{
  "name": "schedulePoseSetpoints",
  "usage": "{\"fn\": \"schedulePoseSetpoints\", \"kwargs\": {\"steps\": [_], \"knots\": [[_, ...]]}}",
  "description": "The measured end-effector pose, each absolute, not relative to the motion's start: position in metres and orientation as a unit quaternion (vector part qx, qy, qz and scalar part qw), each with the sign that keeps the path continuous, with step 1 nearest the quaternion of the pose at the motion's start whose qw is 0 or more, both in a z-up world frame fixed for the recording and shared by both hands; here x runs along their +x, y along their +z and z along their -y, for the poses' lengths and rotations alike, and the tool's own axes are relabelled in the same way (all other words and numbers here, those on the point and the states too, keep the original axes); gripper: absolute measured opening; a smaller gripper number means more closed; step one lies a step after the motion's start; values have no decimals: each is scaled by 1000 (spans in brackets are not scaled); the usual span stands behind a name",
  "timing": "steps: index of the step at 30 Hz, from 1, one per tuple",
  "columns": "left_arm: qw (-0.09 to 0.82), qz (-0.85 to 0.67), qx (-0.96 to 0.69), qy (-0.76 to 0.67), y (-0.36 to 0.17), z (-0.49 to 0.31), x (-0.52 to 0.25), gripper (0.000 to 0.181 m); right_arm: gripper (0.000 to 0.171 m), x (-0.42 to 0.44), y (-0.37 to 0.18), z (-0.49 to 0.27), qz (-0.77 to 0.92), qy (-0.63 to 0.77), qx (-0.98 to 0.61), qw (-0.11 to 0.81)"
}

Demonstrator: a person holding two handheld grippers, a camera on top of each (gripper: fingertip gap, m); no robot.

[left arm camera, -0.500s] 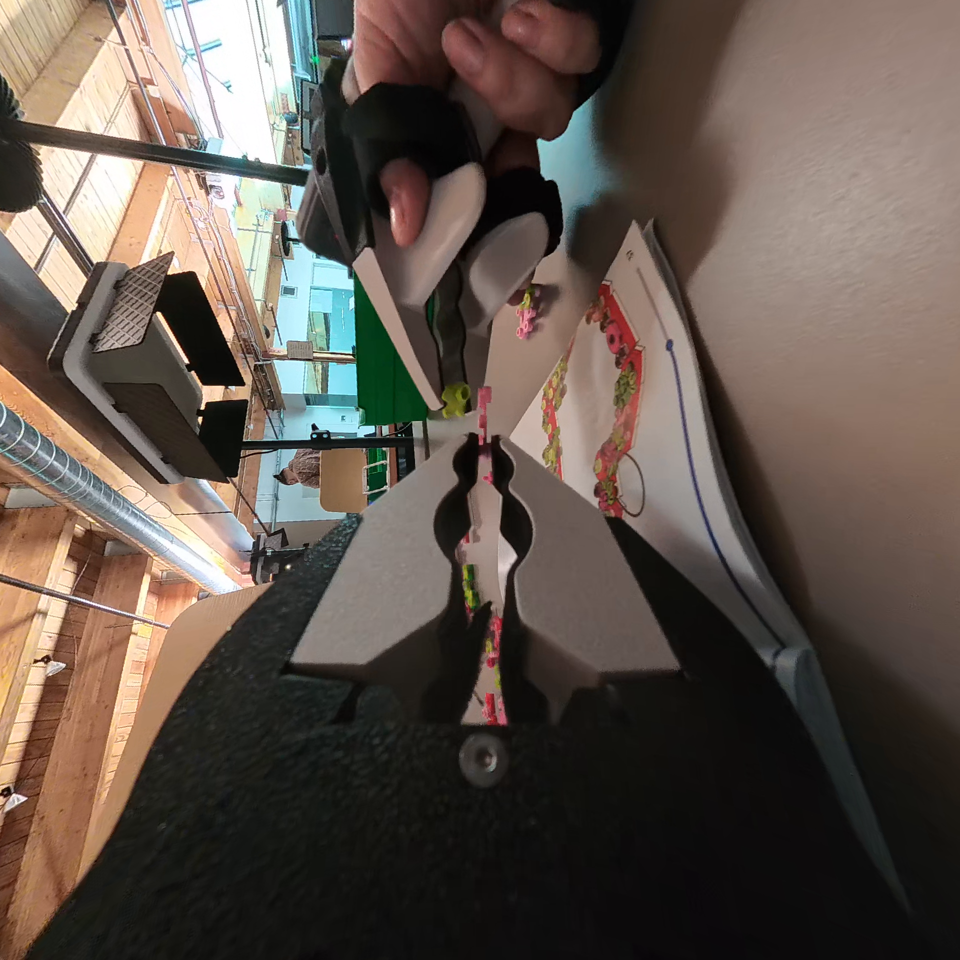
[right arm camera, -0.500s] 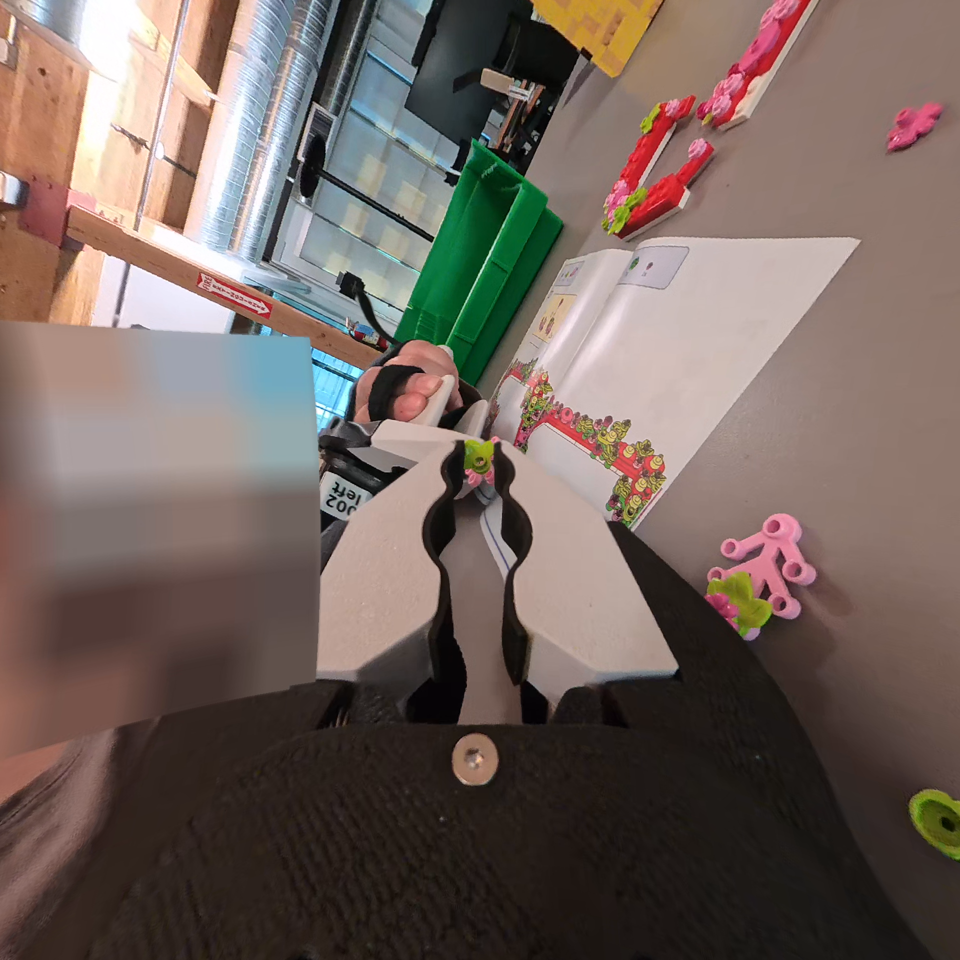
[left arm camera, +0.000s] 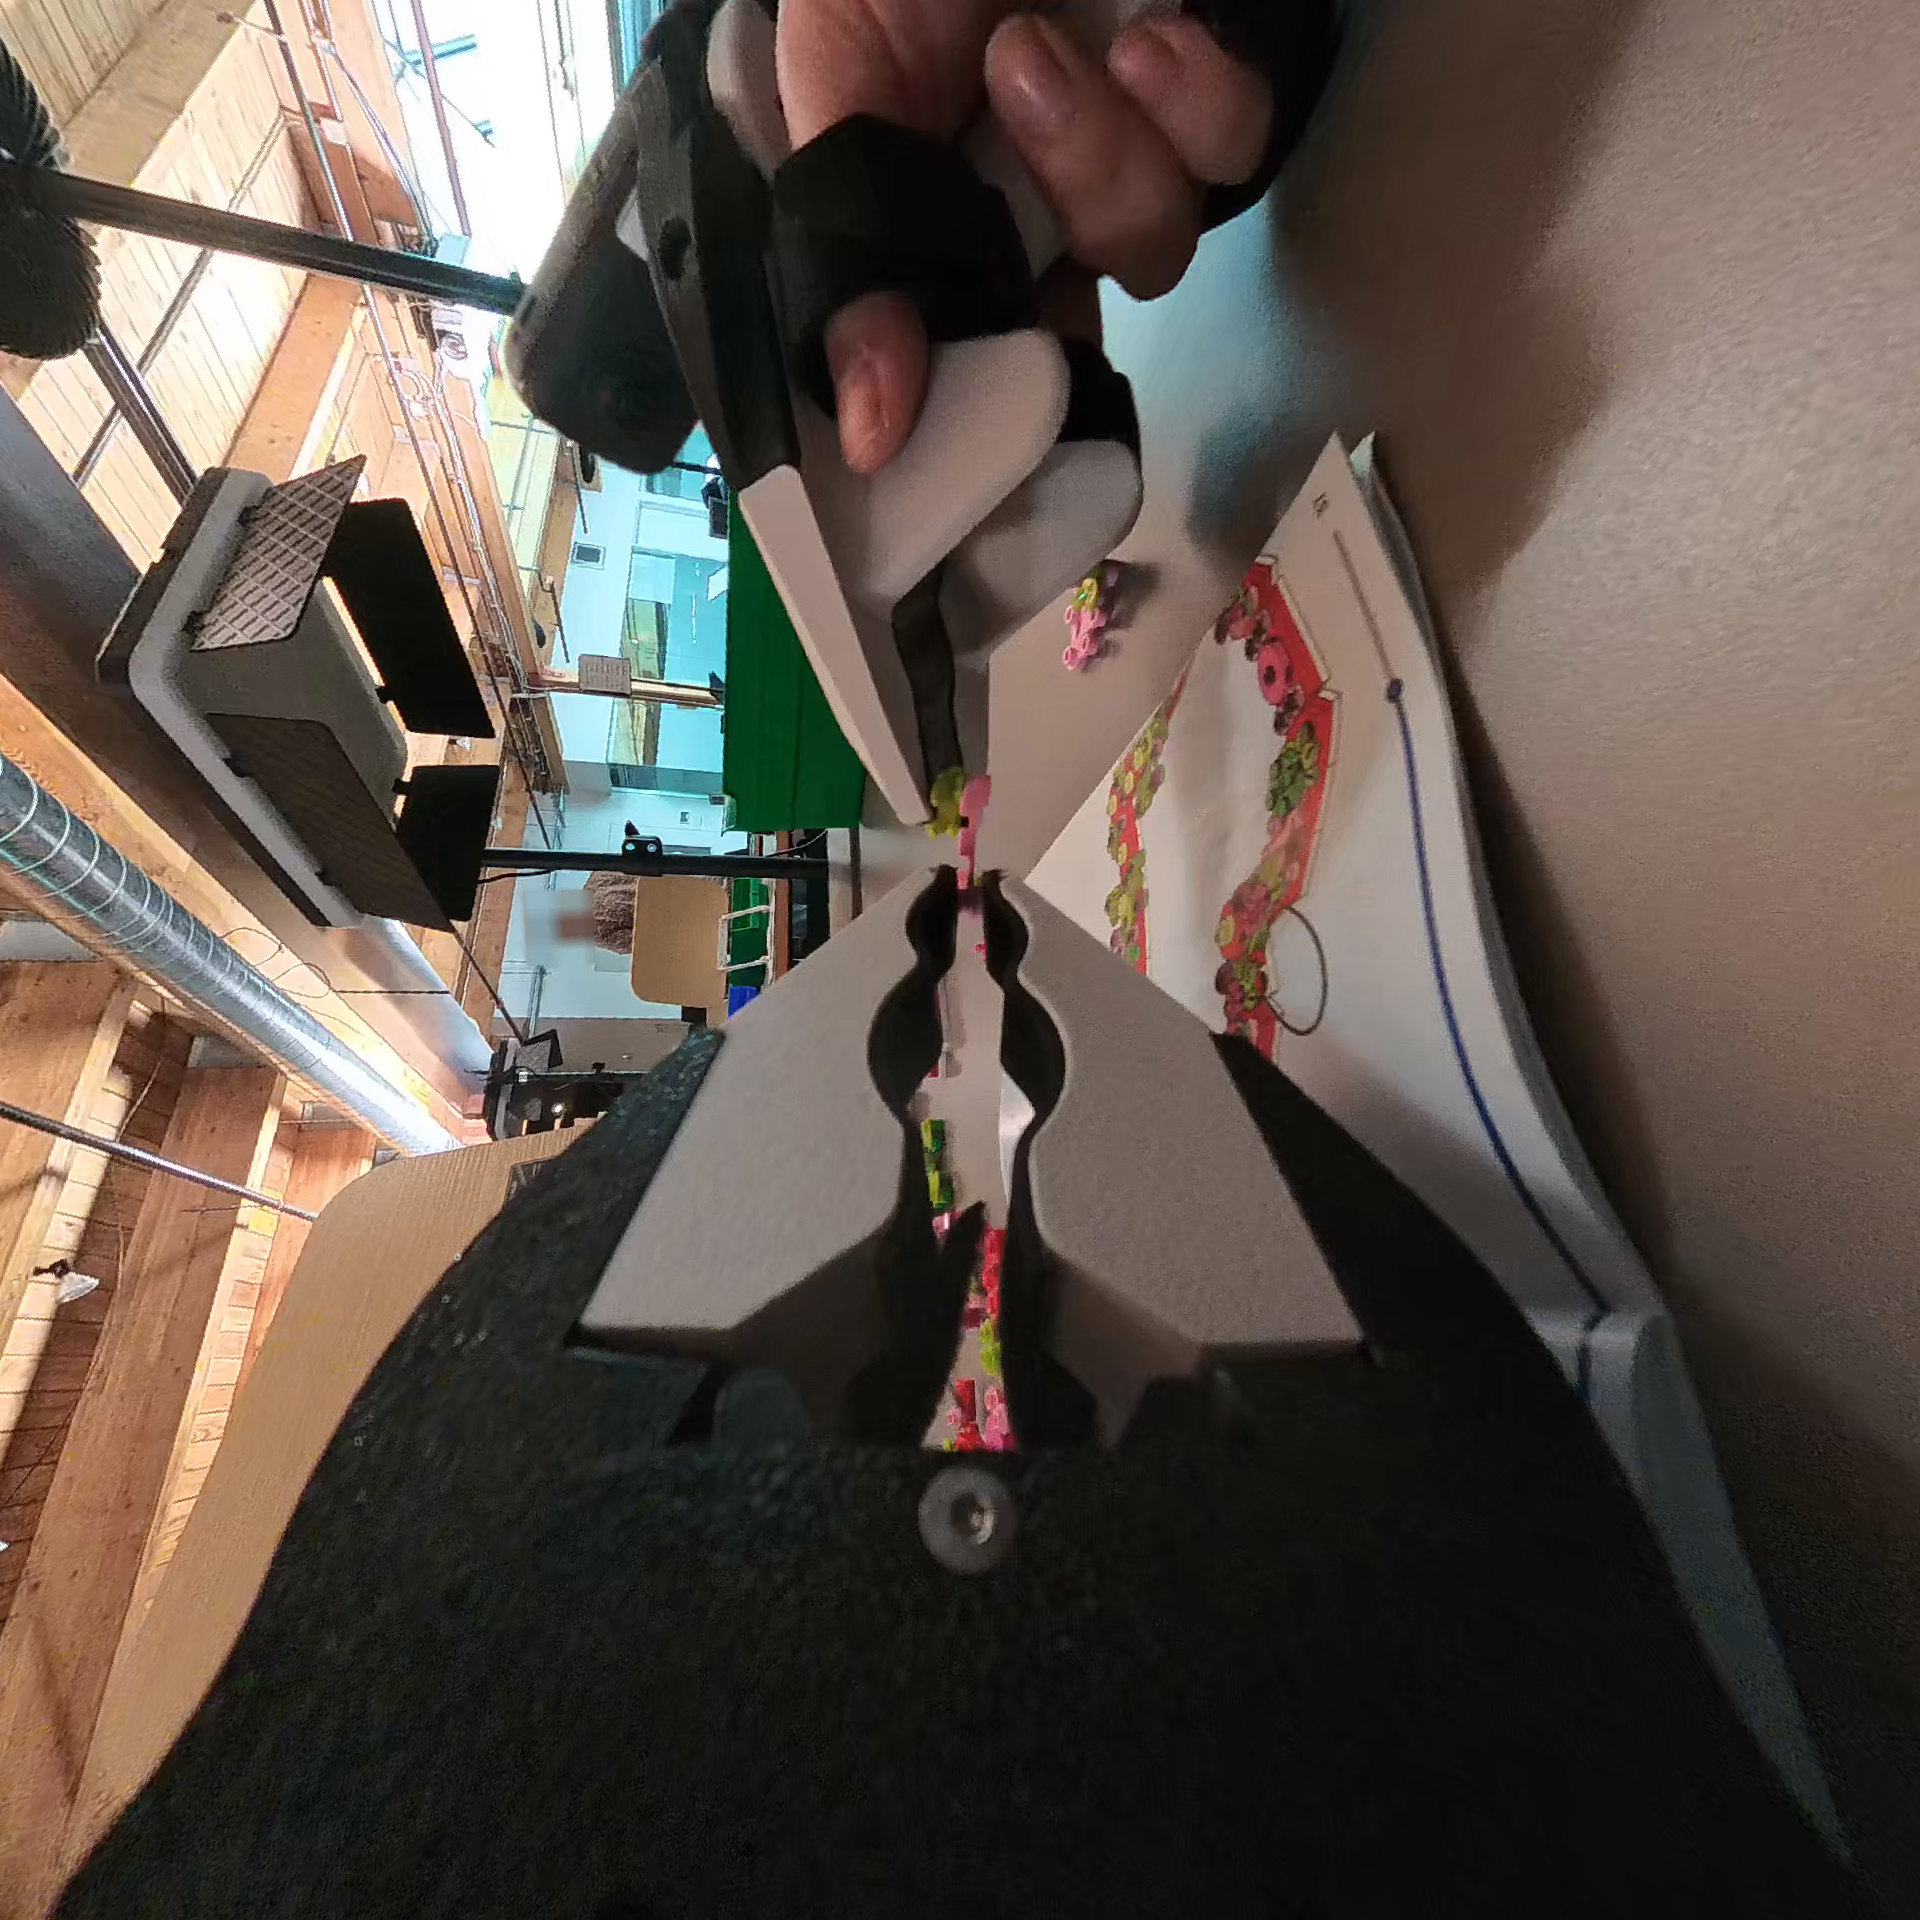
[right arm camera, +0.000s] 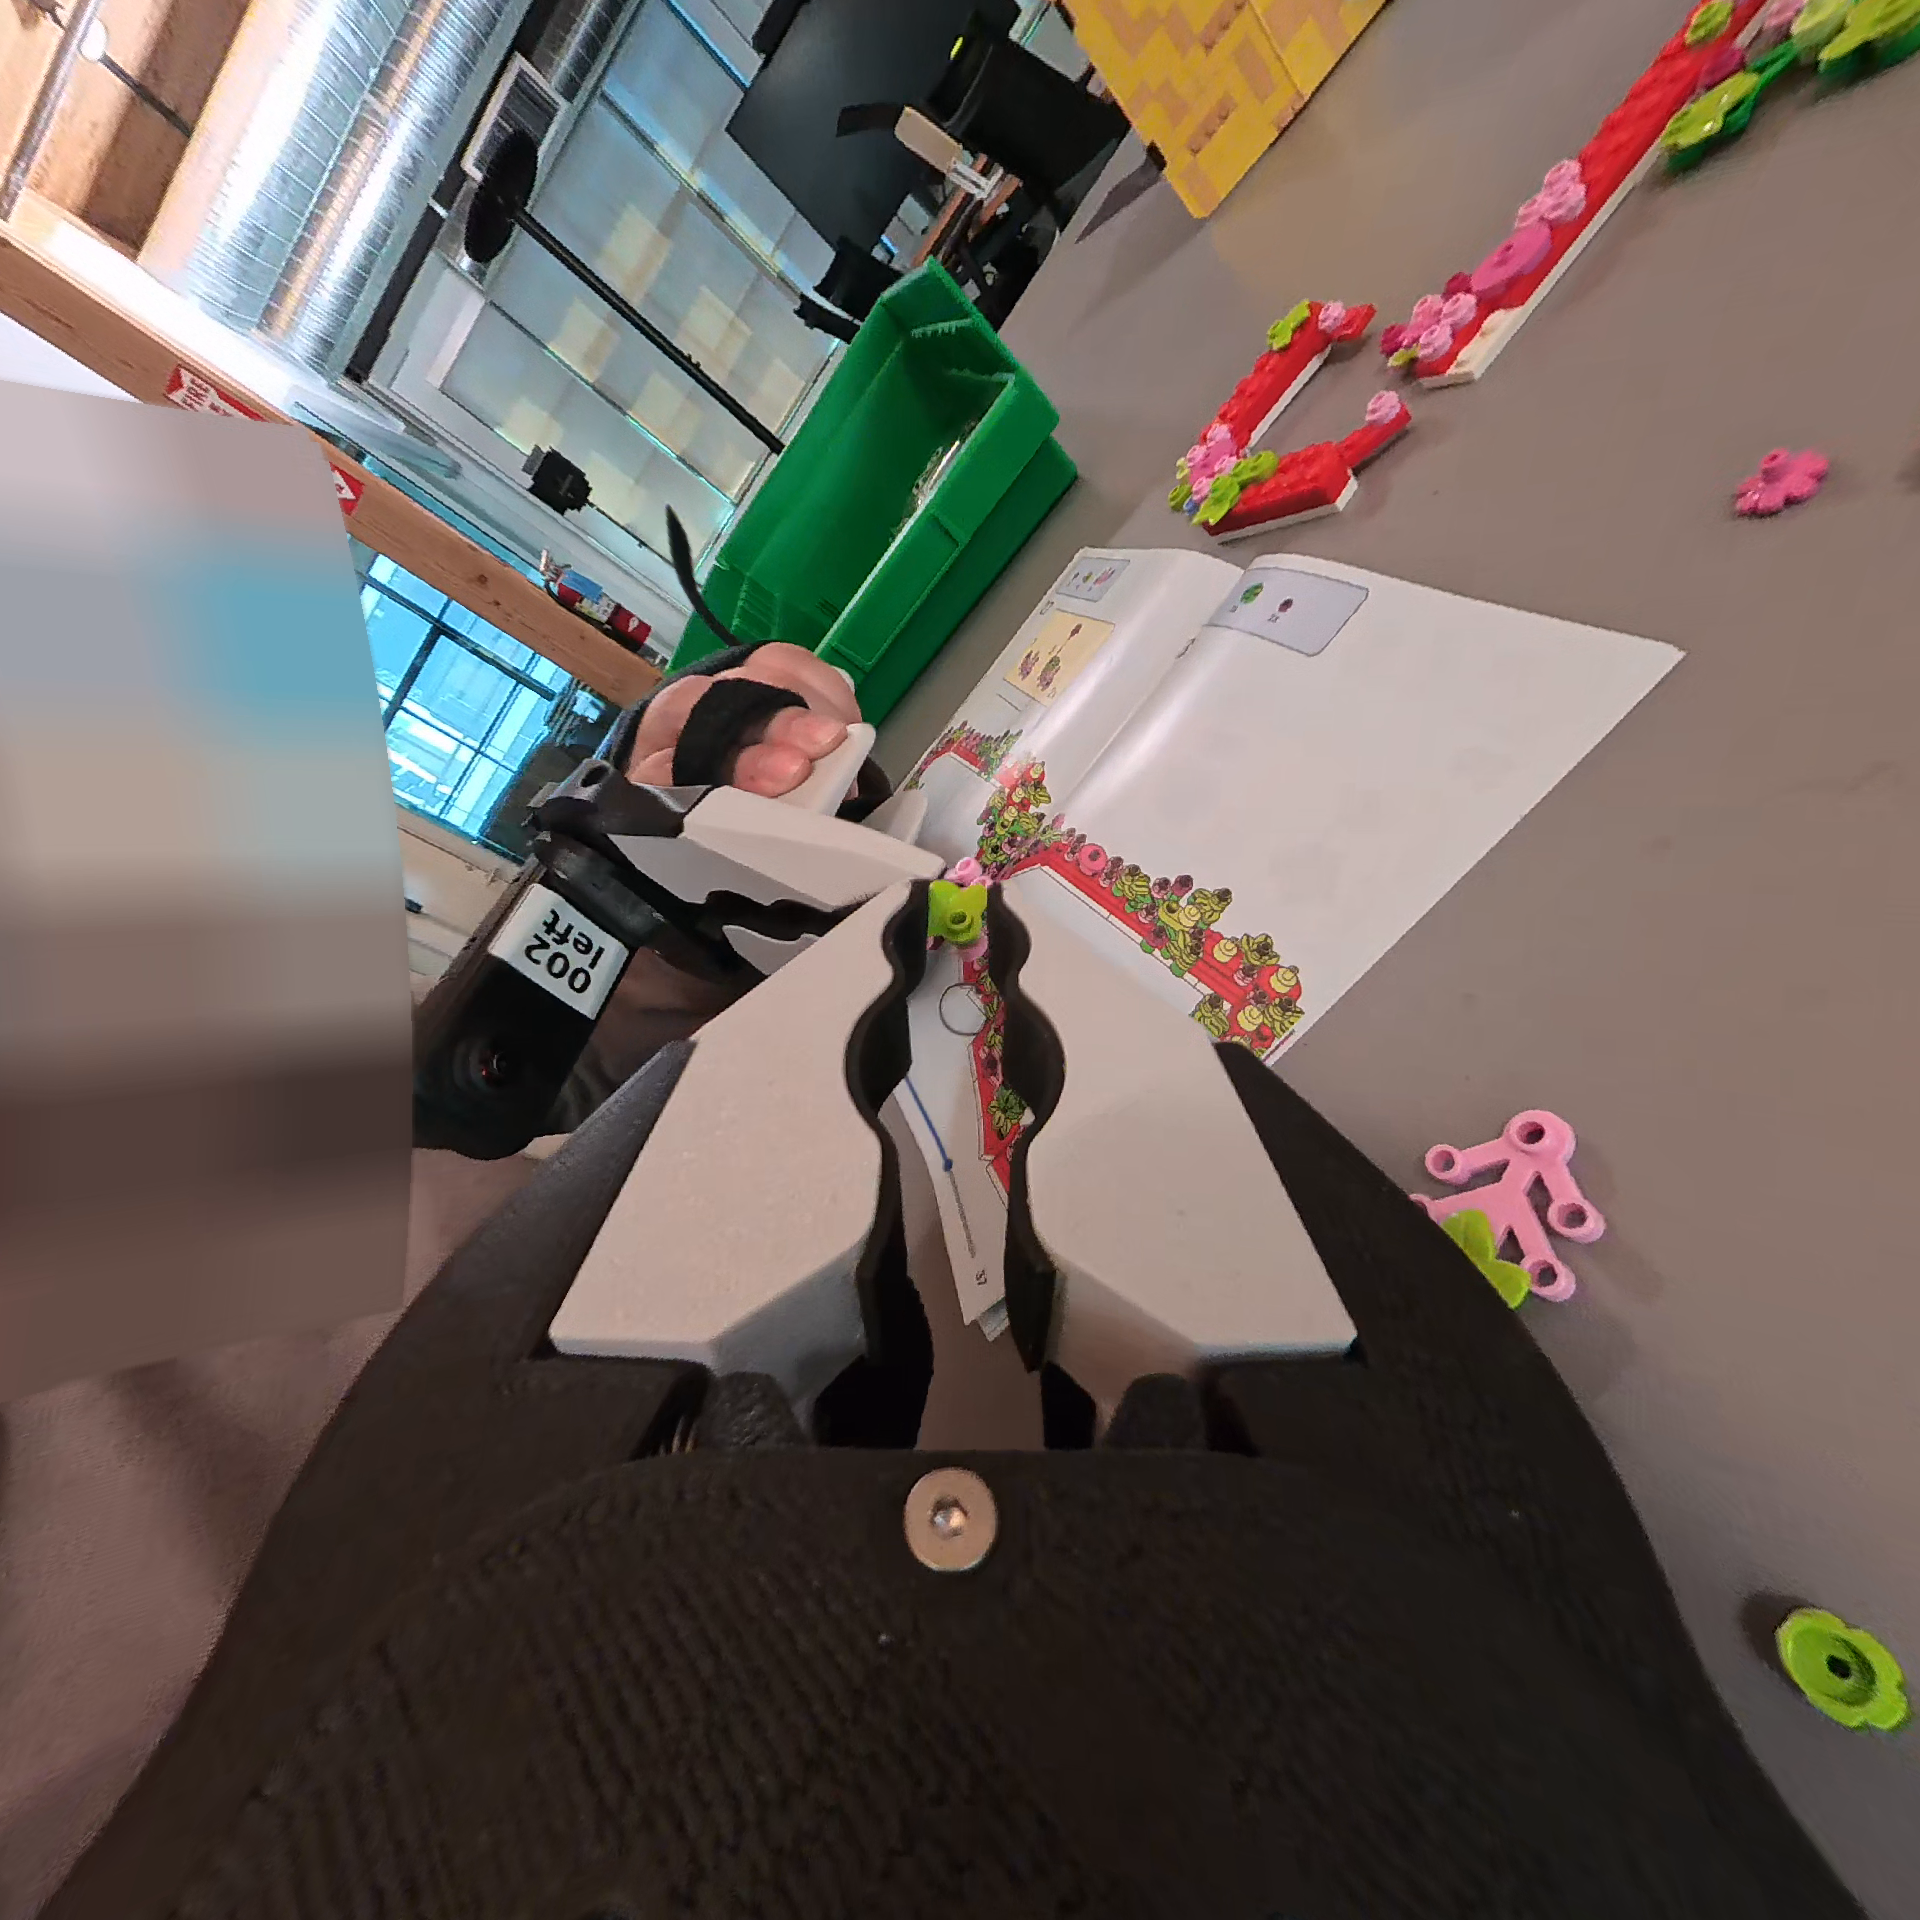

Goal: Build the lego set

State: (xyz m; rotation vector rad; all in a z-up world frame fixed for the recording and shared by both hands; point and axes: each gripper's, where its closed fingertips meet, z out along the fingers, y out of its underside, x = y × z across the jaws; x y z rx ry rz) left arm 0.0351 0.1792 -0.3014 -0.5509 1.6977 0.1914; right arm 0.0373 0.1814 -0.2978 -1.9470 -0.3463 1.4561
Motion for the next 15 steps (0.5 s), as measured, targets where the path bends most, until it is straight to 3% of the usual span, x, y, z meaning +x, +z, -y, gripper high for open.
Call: {"fn": "schedulePoseSetpoints", "kwargs": {"steps": [1,15], "knots": [[627,-737,-240,84,-300,-179,35,2,8,37,-297,-182,133,557,-746,341],[655,-699,-279,66,-283,-186,34,3,9,36,-278,-189,100,576,-705,402]]}}
